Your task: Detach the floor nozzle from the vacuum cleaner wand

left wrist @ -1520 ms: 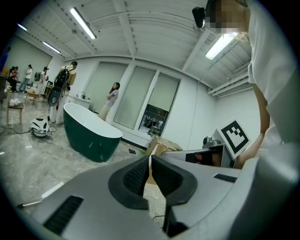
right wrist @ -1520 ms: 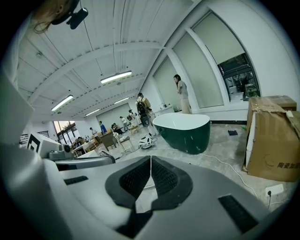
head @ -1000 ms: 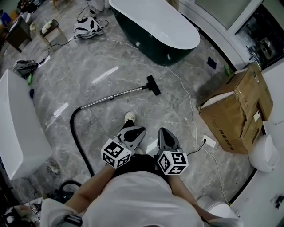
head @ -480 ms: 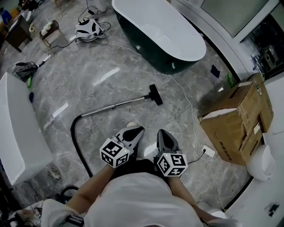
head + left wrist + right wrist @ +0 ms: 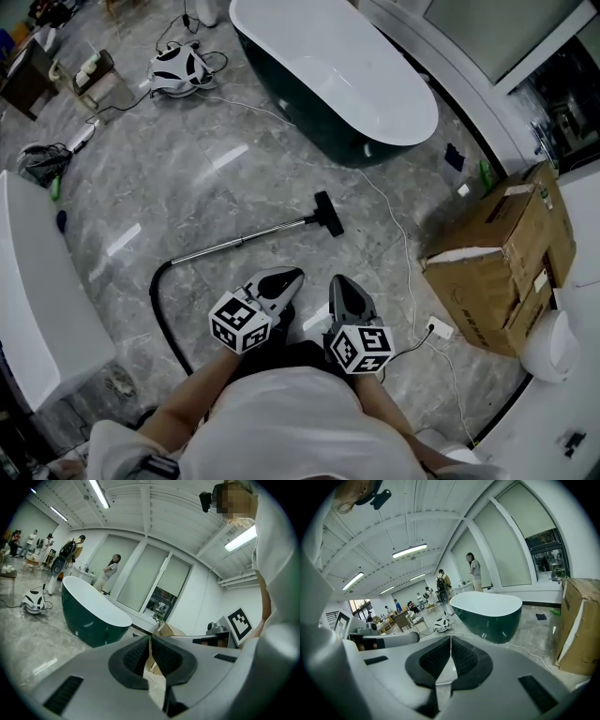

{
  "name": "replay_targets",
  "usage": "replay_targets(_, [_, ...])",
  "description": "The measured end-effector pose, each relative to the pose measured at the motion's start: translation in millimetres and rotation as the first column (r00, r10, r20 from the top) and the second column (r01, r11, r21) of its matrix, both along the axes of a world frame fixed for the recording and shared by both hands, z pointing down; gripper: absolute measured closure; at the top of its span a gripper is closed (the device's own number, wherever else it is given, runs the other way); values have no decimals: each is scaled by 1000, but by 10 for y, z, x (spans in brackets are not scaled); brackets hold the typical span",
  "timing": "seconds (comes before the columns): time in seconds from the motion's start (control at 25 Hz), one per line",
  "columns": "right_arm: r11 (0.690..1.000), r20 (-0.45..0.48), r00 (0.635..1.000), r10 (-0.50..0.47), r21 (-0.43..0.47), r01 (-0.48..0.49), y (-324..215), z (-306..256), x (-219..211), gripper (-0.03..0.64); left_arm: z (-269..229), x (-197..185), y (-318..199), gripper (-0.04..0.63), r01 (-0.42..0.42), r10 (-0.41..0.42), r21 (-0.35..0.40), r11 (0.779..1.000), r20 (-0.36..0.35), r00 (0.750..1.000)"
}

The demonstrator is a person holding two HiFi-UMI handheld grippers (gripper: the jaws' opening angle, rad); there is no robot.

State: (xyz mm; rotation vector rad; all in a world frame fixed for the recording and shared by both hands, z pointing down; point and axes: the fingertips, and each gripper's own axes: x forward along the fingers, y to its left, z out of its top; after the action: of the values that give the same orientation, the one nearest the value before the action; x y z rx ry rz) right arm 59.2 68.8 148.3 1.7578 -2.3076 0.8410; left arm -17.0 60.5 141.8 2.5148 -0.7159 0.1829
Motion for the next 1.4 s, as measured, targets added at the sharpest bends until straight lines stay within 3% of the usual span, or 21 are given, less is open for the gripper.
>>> replay_targets(0.52, [997,29,999,46,53,-48,-582,-53,-142,600,163,-71,-758,571,-58,58,4,998,-57,997])
replay_targets(0.88, [997,-25,997,71,-11,-72,-531,170,75,600,270,-31,-874,571,-68,68,16,998,-38,997])
replay_targets(1.08, [999,-20,1000,-2,47,3,-750,145,203,600,319,-1,-937,571,-22,21,-14,1000,-85,996])
replay_targets(1.4, [996,8,999,-39,82,38,-1231,144,529,600,361,422,-1236,571,-20,19,-7,1000,-85,996])
